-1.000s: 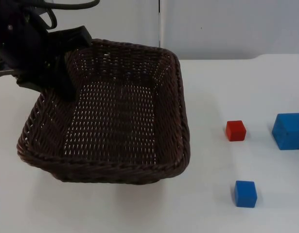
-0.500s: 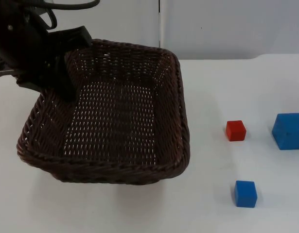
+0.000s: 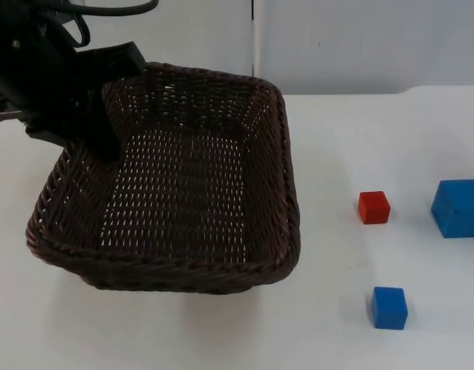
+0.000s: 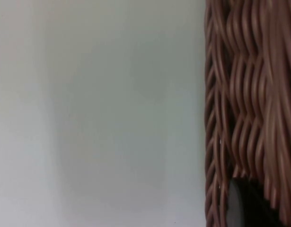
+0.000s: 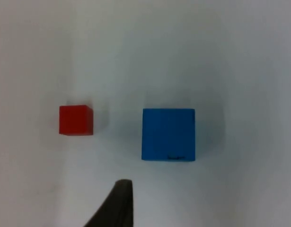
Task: Pick up the basket with the left hand and place the largest block into the basket with the right hand.
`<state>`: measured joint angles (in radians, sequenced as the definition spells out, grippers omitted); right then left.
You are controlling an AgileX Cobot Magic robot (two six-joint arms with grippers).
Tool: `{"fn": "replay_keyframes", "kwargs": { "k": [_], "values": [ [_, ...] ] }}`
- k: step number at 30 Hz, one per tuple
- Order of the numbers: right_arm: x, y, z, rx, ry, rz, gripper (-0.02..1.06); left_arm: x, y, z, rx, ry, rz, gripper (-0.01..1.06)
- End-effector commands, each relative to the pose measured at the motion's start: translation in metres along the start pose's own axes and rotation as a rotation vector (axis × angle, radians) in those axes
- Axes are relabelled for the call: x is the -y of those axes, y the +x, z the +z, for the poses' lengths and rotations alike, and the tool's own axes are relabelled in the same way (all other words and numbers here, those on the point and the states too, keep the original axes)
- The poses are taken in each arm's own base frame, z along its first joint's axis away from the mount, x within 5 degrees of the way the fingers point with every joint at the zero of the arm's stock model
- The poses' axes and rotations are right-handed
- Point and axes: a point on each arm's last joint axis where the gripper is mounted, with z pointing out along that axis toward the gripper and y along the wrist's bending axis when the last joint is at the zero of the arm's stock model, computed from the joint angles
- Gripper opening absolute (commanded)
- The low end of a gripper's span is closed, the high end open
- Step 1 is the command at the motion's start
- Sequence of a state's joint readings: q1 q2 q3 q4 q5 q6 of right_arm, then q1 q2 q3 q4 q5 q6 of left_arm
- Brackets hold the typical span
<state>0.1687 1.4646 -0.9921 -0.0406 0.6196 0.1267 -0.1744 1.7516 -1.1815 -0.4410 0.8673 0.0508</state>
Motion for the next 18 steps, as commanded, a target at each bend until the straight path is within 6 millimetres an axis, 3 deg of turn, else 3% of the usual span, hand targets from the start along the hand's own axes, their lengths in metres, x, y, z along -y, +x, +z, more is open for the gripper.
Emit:
{"fn": "replay_keyframes", "kwargs": {
  "k": [1,18],
  "values": [
    [-0.002,-0.003,0.009,0.01,-0.006,-0.01,1.05,0.004,0.0,-0.005,0.026,0.013,-0.001,0.0],
    [-0.006,0.003,0.093,-0.038,-0.019,-0.022,1.05,0.003,0.0,-0.005,0.031,0.002,0.008,0.0]
  ]
}}
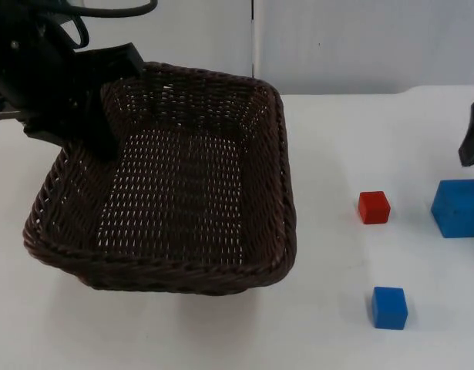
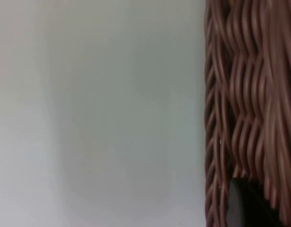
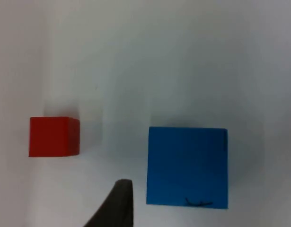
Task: Pick up the basket with the left hand and place the largest block into the basket with the right hand.
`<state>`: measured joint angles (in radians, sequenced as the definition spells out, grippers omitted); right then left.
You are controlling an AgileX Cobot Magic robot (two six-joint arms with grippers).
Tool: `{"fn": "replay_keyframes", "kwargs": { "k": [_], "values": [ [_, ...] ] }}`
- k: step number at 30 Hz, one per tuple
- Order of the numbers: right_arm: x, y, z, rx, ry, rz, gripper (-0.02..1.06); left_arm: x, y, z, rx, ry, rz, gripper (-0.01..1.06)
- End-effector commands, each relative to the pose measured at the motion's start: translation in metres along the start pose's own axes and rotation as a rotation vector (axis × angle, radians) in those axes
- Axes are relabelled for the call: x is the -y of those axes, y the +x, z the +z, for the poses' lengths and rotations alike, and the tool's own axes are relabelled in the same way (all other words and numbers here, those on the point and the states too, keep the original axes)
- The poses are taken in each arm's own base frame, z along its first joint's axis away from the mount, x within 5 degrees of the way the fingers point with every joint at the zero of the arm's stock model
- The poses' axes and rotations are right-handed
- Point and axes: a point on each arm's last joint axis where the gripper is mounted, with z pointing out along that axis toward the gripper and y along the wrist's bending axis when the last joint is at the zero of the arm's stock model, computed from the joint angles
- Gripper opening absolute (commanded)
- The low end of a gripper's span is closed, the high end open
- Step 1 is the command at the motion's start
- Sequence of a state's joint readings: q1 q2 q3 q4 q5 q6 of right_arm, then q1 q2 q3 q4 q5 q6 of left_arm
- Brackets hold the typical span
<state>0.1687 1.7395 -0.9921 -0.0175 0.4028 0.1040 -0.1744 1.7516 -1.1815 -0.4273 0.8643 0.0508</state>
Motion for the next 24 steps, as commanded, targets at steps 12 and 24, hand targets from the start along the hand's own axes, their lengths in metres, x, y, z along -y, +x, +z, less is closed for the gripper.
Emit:
{"fn": "replay_keyframes", "kwargs": {
  "k": [12,24],
  "values": [
    [-0.002,0.007,0.053,0.006,-0.008,-0.02,1.05,0.003,-0.001,-0.001,0.017,0.008,-0.004,0.0],
    [-0.002,0.013,0.074,-0.001,-0.008,-0.019,1.05,0.002,-0.001,-0.001,0.018,0.003,0.001,0.0]
  ]
}}
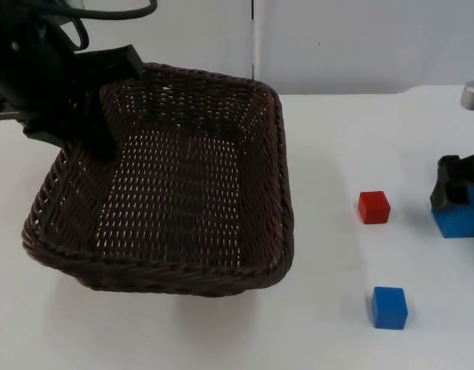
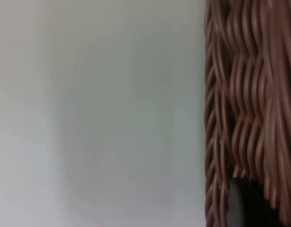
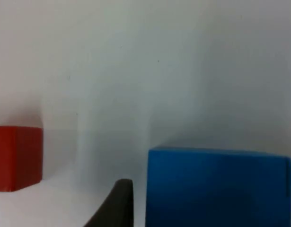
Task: Pick up the basket with the left hand and place the largest block into the basket with the right hand.
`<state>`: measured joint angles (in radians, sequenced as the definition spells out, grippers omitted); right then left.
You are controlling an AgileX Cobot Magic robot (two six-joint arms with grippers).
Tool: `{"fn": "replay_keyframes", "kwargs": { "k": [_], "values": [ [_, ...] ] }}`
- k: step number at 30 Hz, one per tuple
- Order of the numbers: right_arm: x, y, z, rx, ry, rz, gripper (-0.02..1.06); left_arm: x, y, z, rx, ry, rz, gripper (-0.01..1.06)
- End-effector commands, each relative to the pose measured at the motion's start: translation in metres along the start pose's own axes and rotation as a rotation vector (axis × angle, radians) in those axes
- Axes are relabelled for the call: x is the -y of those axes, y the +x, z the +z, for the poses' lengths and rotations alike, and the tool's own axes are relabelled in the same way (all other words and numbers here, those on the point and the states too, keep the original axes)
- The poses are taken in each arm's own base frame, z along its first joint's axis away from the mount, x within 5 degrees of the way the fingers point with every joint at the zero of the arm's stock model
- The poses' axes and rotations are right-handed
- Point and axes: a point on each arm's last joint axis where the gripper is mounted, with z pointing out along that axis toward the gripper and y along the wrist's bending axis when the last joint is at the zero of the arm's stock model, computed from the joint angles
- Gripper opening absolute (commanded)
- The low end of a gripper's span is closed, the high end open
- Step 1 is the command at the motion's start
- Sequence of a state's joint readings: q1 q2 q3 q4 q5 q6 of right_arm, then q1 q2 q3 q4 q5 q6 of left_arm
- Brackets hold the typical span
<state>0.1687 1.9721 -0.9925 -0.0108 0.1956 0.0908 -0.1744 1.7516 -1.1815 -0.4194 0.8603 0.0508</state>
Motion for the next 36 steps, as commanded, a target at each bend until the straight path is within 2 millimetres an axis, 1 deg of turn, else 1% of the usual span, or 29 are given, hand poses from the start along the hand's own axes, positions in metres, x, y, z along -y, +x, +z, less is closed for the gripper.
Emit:
{"fn": "replay_keyframes", "kwargs": {
  "k": [1,4,9,10,17,20,21,22,25,26,27,31,33,36],
  "values": [
    [-0.003,-0.003,0.001,0.021,-0.005,-0.009,1.05,0.003,0.0,-0.001,0.014,0.009,-0.004,0.0],
    [-0.002,-0.002,0.004,0.018,-0.004,-0.011,1.03,0.003,0.0,-0.001,0.014,0.009,-0.004,0.0],
    [-0.002,0.001,0.008,0.005,-0.003,-0.011,0.93,0.003,0.0,-0.001,0.016,0.009,-0.004,0.0],
    [-0.002,0.001,0.008,0.005,-0.003,-0.011,0.93,0.003,0.0,-0.001,0.016,0.009,-0.004,0.0],
    [-0.002,0.0,0.007,0.01,-0.004,-0.009,0.85,0.003,0.0,-0.001,0.016,0.009,-0.004,0.0],
    [-0.002,0.0,0.007,0.012,-0.004,-0.001,0.72,0.003,0.0,-0.001,0.016,0.009,-0.004,0.0],
    [-0.002,0.0,0.007,0.012,-0.004,-0.001,0.64,0.003,0.0,-0.001,0.016,0.009,-0.004,0.0],
    [-0.002,0.0,0.007,0.012,-0.004,-0.001,0.64,0.003,0.0,-0.001,0.016,0.009,-0.004,0.0],
    [-0.002,0.0,0.007,0.016,-0.004,-0.001,0.44,0.003,0.0,-0.001,0.016,0.008,-0.003,0.0],
    [-0.002,0.0,0.007,0.016,-0.004,-0.001,0.35,0.003,0.0,-0.001,0.016,0.005,-0.001,0.0],
    [-0.002,0.0,0.007,0.016,-0.004,-0.001,0.35,0.003,0.0,-0.001,0.016,0.005,-0.001,0.0],
    [-0.002,-0.002,0.003,0.017,-0.005,0.021,0.0,0.002,0.0,-0.001,0.016,0.004,0.0,0.0],
    [-0.003,-0.003,-0.001,0.021,-0.005,0.025,0.0,0.002,0.0,-0.001,0.016,0.004,0.0,0.0],
    [-0.003,-0.01,-0.019,0.042,-0.006,0.024,0.0,0.002,0.0,-0.001,0.015,0.0,0.003,0.0]
  ]
}}
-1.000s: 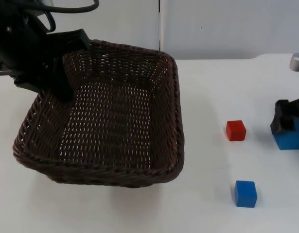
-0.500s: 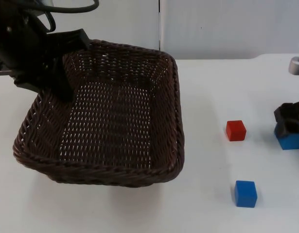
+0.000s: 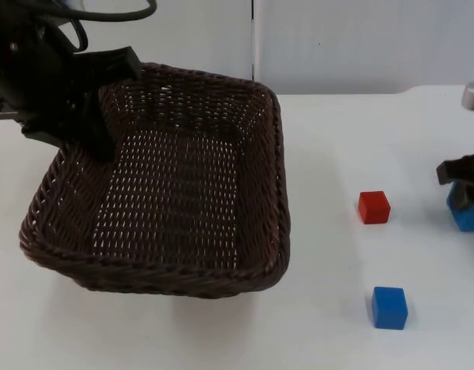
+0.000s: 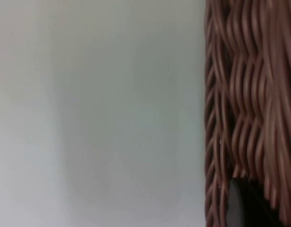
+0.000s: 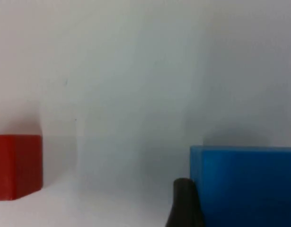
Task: Pick up the basket with the left hand and place the largest block into the basket with the right hand.
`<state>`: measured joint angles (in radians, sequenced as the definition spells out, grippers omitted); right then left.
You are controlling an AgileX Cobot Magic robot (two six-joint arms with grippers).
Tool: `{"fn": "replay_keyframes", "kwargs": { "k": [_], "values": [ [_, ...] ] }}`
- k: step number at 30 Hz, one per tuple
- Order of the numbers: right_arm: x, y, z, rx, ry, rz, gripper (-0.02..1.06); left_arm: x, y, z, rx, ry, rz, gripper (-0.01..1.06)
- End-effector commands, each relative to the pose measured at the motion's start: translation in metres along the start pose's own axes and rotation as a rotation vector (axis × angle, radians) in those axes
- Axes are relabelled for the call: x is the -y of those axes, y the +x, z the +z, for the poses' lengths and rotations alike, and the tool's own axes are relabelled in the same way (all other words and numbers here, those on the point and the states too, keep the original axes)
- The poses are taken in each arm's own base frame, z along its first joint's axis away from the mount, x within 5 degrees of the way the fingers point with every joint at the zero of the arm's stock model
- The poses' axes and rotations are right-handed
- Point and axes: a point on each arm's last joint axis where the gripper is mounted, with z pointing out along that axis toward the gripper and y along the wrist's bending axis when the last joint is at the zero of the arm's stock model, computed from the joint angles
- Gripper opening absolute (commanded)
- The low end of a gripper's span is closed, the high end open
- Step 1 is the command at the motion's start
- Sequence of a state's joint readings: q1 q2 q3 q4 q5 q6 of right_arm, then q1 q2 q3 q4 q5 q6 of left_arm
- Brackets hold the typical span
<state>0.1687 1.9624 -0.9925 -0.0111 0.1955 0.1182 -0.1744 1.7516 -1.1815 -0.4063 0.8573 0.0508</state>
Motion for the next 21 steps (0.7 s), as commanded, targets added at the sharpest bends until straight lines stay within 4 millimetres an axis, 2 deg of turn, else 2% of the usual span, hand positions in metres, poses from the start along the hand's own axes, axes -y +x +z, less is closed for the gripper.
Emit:
{"fn": "replay_keyframes", "kwargs": {
  "k": [1,2,6,7,11,12,14,16,18,19,21],
  "values": [
    [-0.003,-0.011,-0.023,0.04,-0.006,-0.005,0.0,0.003,0.0,-0.001,0.013,0.01,-0.005,0.0],
    [-0.003,-0.011,-0.023,0.04,-0.006,-0.005,0.0,0.003,0.0,-0.001,0.013,0.01,-0.005,0.0],
    [-0.004,-0.019,-0.059,0.068,-0.008,-0.007,0.0,0.003,0.0,-0.001,0.013,0.007,-0.003,0.0],
    [-0.004,-0.019,-0.059,0.068,-0.008,-0.007,0.0,0.003,0.0,-0.001,0.013,0.007,-0.003,0.0],
    [-0.004,-0.024,-0.1,0.106,-0.009,-0.032,0.0,0.003,0.0,-0.001,0.013,0.007,-0.003,0.0],
    [-0.004,-0.024,-0.1,0.106,-0.009,-0.032,0.0,0.003,0.0,-0.001,0.013,0.007,-0.003,0.0],
    [-0.004,-0.027,-0.129,0.156,-0.014,-0.032,0.0,0.003,0.0,-0.001,0.013,0.007,-0.003,0.0],
    [-0.004,-0.027,-0.15,0.19,-0.017,-0.031,0.0,0.003,0.0,-0.001,0.013,0.007,-0.003,0.0],
    [-0.004,-0.027,-0.156,0.197,-0.017,-0.031,0.0,0.003,0.0,-0.001,0.013,0.007,-0.003,0.0],
    [-0.004,-0.025,-0.171,0.219,-0.017,-0.037,0.0,0.003,0.0,-0.001,0.013,0.007,-0.003,0.0],
    [-0.003,-0.023,-0.188,0.239,-0.018,-0.041,0.0,0.003,0.0,-0.001,0.013,0.007,-0.003,0.0]
  ]
}}
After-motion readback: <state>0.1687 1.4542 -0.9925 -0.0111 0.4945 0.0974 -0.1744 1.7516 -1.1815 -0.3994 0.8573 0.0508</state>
